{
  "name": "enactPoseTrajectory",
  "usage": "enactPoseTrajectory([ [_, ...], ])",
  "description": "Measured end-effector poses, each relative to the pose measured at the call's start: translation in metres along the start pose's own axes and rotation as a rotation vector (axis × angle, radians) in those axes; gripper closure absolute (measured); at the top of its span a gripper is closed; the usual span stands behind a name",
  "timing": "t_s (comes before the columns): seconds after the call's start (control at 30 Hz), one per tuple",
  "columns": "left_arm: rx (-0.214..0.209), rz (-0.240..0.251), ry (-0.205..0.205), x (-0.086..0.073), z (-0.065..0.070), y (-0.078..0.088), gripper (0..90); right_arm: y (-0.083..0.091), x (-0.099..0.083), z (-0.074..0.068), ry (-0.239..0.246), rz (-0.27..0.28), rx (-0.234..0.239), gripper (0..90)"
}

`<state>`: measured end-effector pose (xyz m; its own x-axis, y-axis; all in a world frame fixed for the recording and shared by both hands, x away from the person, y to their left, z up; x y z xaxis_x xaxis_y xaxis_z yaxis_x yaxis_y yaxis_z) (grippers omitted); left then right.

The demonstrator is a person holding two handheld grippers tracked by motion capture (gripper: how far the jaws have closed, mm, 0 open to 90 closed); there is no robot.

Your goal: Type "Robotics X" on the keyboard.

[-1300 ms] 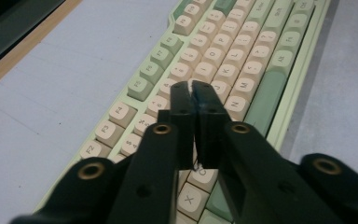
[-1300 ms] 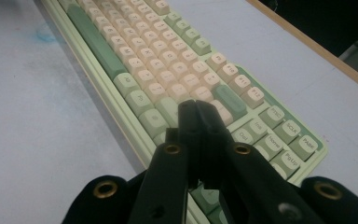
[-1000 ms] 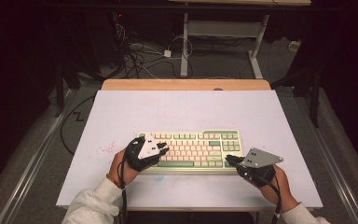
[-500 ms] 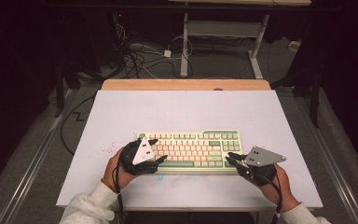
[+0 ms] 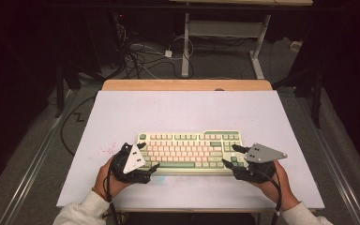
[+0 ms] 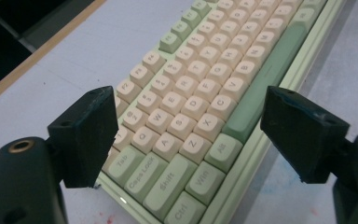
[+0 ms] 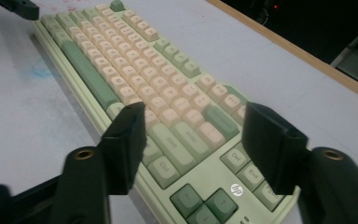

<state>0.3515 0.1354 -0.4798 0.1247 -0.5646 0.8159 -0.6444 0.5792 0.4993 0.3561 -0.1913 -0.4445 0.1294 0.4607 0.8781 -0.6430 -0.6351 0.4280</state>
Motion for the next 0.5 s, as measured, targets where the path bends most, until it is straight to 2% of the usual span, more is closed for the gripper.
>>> enactPoseTrajectory([
  [0.23, 0.019, -0.006, 0.029, -0.013, -0.002, 0.010, 16.4, -0.007, 0.007, 0.000, -0.005, 0.019, -0.017, 26.7],
  [0.37, 0.025, -0.009, 0.040, -0.018, -0.002, 0.016, 16.4, -0.012, 0.010, 0.000, -0.005, 0.022, -0.018, 25.7],
  [0.43, 0.027, -0.012, 0.045, -0.021, -0.001, 0.019, 16.4, -0.015, 0.011, 0.000, 0.001, 0.019, -0.013, 29.7],
  [0.5, 0.030, -0.013, 0.049, -0.023, -0.001, 0.022, 16.4, -0.018, 0.014, -0.001, 0.000, 0.031, -0.008, 29.6],
])
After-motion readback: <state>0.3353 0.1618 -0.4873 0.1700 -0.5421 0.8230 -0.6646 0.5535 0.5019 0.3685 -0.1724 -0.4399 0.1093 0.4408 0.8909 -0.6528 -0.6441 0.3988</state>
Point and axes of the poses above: each handheld gripper's, and its own axes: y roughly backward along the jaws, x roughly out of its top, z roughly to its right, the point moved 6 cm from there along -y, roughly forward along the jaws, and after that the axes turned 5 degrees about z, right-handed, at the moved point
